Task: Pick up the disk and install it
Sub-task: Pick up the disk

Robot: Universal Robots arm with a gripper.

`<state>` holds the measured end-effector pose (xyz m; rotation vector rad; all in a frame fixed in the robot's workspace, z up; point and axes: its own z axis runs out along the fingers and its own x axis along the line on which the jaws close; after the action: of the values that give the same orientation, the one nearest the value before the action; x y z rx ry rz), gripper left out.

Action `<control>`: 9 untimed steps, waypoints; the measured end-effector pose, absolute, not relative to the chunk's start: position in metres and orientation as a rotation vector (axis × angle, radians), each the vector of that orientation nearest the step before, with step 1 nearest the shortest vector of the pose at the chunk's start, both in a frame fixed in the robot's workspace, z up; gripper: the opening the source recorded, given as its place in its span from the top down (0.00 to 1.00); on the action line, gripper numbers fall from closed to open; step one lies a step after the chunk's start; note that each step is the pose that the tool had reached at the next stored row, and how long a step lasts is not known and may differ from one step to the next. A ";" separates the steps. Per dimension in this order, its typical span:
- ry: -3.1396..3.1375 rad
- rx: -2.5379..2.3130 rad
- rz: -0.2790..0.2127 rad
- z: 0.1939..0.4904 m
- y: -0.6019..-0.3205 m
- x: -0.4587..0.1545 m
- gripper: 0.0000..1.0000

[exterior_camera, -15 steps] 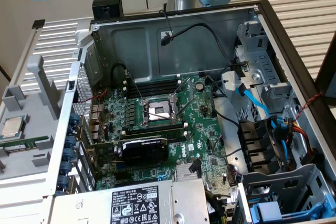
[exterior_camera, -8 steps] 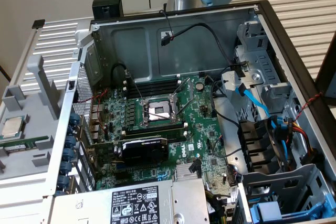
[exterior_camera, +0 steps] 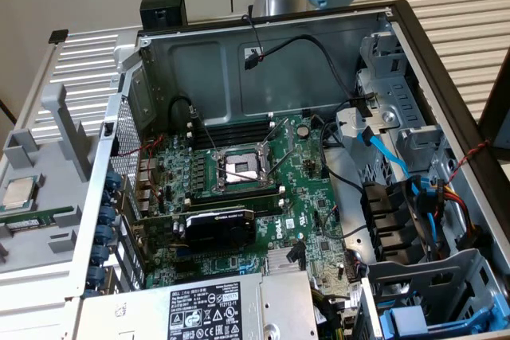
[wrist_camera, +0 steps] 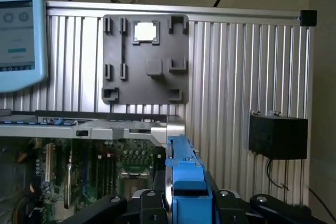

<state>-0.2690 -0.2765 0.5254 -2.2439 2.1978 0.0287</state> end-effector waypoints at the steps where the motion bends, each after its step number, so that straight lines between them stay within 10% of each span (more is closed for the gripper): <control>1: 2.198 -2.244 0.029 0.526 -0.278 -0.265 0.63; 9: 2.200 -2.246 0.035 0.531 -0.295 -0.241 0.63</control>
<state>-0.2407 -0.2954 0.5306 -2.2463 2.2004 0.0346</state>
